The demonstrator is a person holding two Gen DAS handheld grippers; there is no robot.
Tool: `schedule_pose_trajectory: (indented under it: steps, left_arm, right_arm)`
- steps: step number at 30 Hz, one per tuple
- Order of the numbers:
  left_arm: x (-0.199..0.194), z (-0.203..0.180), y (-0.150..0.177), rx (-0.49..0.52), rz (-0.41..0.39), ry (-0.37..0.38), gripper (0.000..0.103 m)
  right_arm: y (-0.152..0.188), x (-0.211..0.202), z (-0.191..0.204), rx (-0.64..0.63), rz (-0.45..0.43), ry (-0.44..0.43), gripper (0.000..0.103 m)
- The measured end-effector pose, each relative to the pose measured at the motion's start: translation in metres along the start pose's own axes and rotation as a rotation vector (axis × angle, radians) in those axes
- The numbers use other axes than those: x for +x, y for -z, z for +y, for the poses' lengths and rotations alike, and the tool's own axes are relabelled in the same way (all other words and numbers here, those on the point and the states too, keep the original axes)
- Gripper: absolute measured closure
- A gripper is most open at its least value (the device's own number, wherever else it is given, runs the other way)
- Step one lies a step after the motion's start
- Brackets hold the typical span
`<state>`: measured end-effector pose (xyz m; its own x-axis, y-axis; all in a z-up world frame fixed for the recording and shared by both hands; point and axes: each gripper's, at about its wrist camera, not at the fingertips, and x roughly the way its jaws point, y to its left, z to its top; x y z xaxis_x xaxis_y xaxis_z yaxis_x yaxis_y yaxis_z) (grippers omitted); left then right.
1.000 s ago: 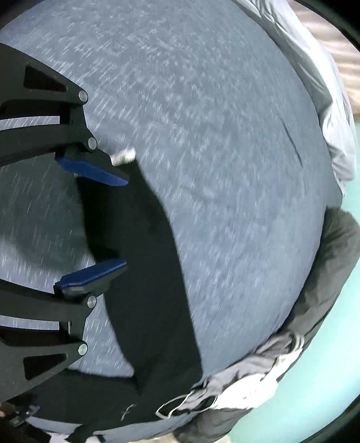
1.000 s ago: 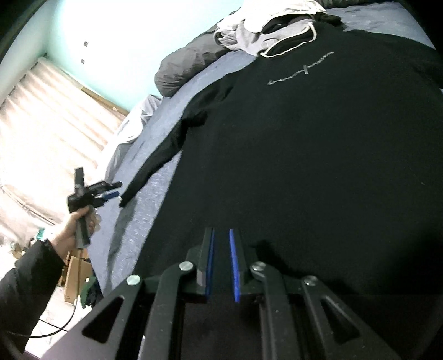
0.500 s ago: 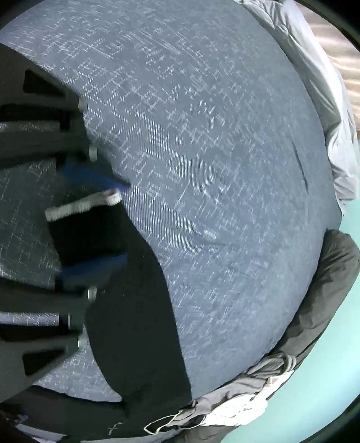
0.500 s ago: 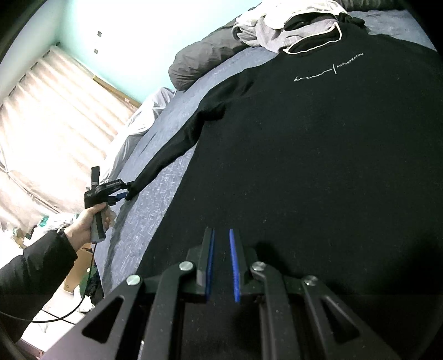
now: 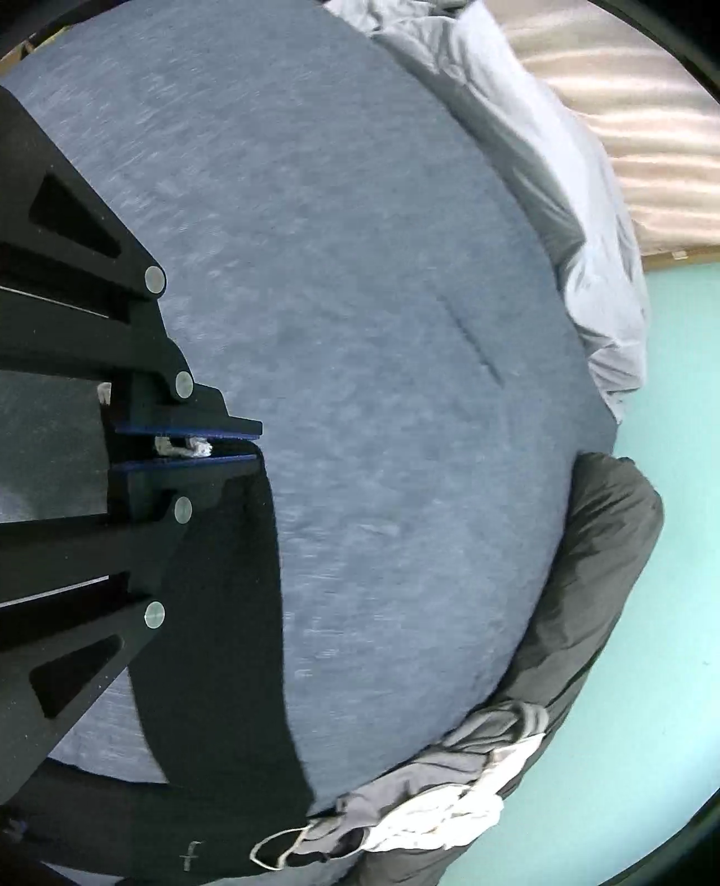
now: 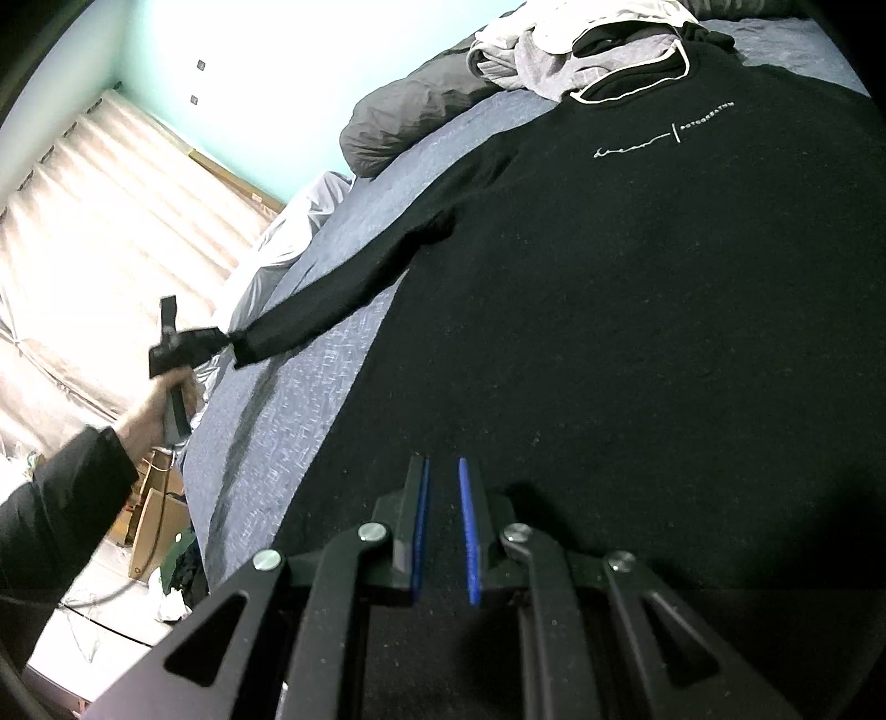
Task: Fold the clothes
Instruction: 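Grasp the white-trimmed sleeve cuff with the left tool, then lay the held sleeve across the sweater body with the left tool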
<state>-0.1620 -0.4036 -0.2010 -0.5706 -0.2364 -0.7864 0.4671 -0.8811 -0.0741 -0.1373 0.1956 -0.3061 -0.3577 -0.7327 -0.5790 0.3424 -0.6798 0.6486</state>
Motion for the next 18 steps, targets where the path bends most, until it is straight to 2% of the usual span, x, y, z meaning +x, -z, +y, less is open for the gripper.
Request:
schedule_pose_trajectory:
  steps: [5,7,11,14,18]
  left_arm:
    - [0.015,-0.003,-0.022,0.003,0.008,-0.021,0.097]
    - [0.024,0.001,-0.020,-0.015,0.024,-0.028,0.097]
    - [0.048,0.016,-0.005,-0.087,0.107,-0.038,0.094]
    - [0.049,0.027,0.005,-0.121,0.123,-0.064,0.091]
    - [0.037,0.014,0.014,-0.064,0.114,-0.041,0.089]
  right_arm:
    - [0.000,0.004,-0.003,0.005,0.008,0.008,0.093]
    - [0.000,0.006,-0.004,0.007,0.011,0.012,0.093]
    - [0.001,0.008,-0.006,0.010,0.017,0.014,0.093]
    - [0.002,0.006,-0.005,0.011,0.015,0.012,0.093]
    - [0.002,0.004,-0.003,0.010,0.008,0.005,0.093]
